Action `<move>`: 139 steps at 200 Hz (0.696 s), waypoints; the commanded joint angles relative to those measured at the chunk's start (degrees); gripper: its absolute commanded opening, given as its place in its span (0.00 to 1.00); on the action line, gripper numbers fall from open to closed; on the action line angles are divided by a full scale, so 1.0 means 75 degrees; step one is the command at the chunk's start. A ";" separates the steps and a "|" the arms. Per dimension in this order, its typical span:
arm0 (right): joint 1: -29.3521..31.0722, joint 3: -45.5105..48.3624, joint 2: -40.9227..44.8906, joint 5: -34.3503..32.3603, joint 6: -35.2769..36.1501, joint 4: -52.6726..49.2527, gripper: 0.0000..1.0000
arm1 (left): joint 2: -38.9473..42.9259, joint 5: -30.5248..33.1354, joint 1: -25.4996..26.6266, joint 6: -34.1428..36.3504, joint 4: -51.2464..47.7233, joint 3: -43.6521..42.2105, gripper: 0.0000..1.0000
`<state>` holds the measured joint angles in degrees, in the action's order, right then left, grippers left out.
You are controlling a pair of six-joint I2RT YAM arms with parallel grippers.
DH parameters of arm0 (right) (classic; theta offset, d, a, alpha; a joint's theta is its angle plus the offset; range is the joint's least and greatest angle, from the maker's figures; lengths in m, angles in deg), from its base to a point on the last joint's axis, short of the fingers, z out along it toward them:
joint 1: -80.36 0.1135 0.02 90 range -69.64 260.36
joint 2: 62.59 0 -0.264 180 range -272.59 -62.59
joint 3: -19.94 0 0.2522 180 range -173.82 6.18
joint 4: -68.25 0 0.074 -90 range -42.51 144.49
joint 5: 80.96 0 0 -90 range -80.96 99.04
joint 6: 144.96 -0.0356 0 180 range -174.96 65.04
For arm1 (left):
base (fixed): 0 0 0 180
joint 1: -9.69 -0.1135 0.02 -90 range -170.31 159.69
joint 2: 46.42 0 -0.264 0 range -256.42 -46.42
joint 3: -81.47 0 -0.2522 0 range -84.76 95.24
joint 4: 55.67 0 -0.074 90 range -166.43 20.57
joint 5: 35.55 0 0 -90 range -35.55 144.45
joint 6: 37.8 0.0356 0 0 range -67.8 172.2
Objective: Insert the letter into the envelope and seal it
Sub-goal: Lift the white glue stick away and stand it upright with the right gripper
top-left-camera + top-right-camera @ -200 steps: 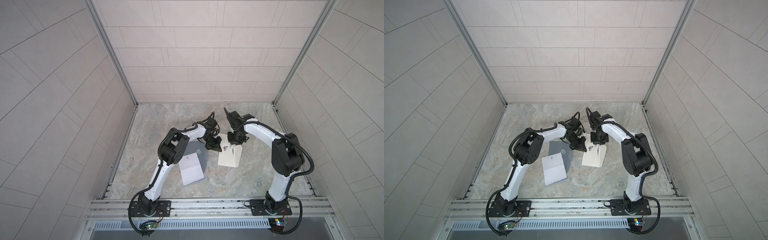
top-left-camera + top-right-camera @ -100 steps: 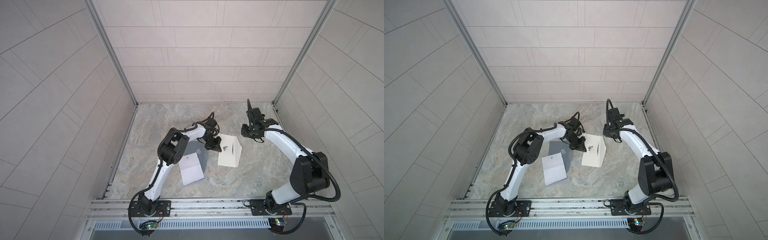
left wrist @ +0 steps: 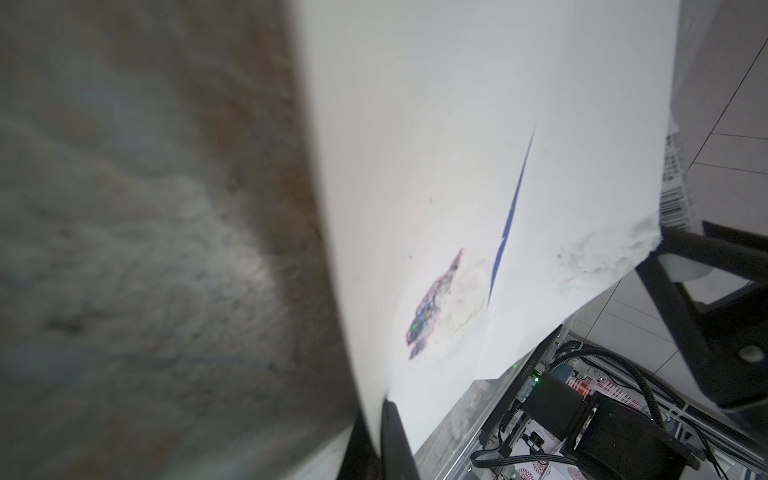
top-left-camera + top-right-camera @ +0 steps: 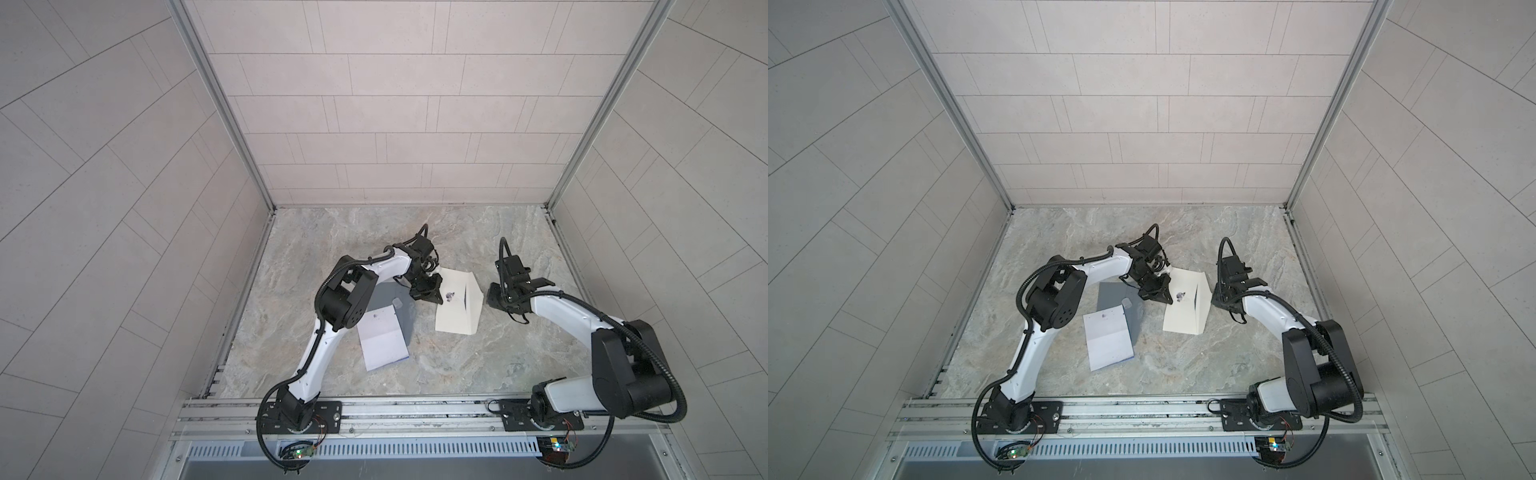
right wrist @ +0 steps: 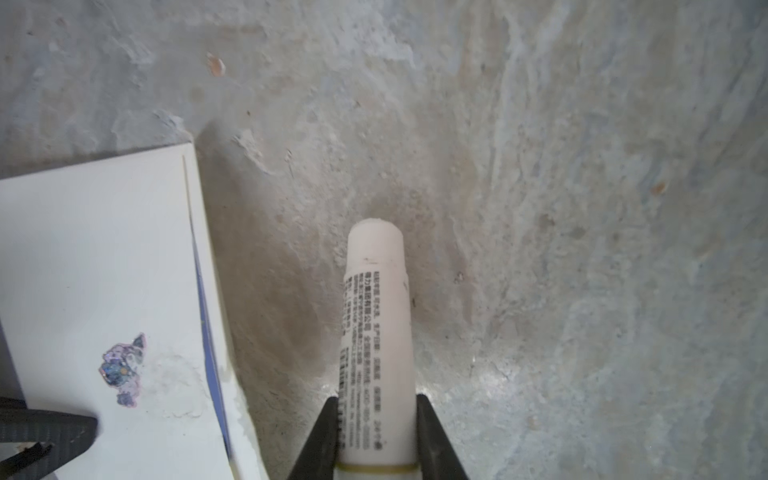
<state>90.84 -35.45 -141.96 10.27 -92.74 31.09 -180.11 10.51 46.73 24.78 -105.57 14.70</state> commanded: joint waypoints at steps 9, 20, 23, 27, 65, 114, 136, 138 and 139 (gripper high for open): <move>0.0020 0.0625 0.0051 0.0376 -0.0620 -0.0356 0.21 | -0.0159 0.0562 -0.0050 -0.0014 -0.0475 -0.0247 0.00; 0.0032 0.0718 0.0004 0.0495 -0.0596 -0.0325 0.24 | -0.0175 0.0553 -0.0057 -0.0033 -0.0478 -0.0233 0.00; 0.0032 0.0730 -0.0021 0.0511 -0.0574 -0.0331 0.24 | -0.0181 0.0551 -0.0062 -0.0035 -0.0468 -0.0236 0.00; 0.0032 0.0734 -0.0039 0.0536 -0.0517 -0.0343 0.25 | -0.0186 0.0551 -0.0062 -0.0038 -0.0464 -0.0238 0.00; 0.0032 0.0451 -0.0214 0.0586 -0.0066 -0.0688 0.32 | -0.0210 0.0526 -0.0060 -0.0059 -0.0455 -0.0249 0.00; 0.0036 0.0071 -0.0399 0.0654 0.0227 -0.0971 0.53 | -0.0190 0.0512 -0.0060 -0.0059 -0.0449 -0.0277 0.00; 0.0016 -0.0305 -0.0360 0.0627 0.0478 -0.1233 0.53 | -0.0187 0.0515 -0.0060 -0.0059 -0.0444 -0.0290 0.00; 0.0011 -0.0355 -0.0365 0.0640 0.0505 -0.1270 0.53 | -0.0187 0.0512 -0.0057 -0.0059 -0.0443 -0.0289 0.00; 0.0010 -0.0373 -0.0369 0.0642 0.0521 -0.1284 0.53 | -0.0181 0.0514 -0.0054 -0.0059 -0.0443 -0.0295 0.00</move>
<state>90.90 -35.08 -144.54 15.36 -91.25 25.89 -180.11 10.09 46.66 24.58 -105.33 14.52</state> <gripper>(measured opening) 0.540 0.047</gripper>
